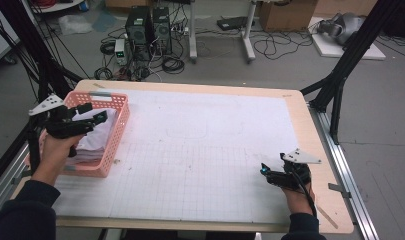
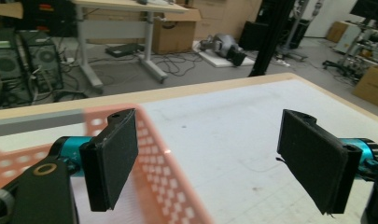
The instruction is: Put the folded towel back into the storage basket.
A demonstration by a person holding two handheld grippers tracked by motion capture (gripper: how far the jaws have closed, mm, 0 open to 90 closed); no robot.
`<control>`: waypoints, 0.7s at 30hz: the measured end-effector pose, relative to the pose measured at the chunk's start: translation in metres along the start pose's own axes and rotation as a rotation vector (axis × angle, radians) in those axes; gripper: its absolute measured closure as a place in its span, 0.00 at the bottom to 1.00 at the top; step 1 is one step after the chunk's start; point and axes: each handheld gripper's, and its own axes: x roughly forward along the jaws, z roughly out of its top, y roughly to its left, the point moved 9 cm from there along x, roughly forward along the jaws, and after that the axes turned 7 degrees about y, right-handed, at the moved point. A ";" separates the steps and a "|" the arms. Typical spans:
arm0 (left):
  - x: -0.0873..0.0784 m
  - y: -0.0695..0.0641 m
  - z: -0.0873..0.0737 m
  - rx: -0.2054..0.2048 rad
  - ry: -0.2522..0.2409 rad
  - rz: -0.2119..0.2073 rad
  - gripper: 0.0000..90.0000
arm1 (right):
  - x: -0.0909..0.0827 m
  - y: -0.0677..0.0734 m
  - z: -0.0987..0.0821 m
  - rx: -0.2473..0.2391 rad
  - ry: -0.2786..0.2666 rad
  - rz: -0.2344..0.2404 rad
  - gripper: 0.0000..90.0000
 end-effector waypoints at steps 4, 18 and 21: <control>0.007 -0.023 0.004 0.020 -0.032 -0.031 0.23 | -0.002 0.001 0.002 0.005 -0.019 0.009 0.21; 0.051 -0.122 -0.021 0.111 -0.056 -0.162 0.20 | -0.002 0.009 0.007 -0.007 -0.043 0.038 0.21; 0.062 -0.132 -0.034 0.128 -0.016 -0.176 0.21 | -0.003 0.010 0.008 -0.010 -0.049 0.032 0.21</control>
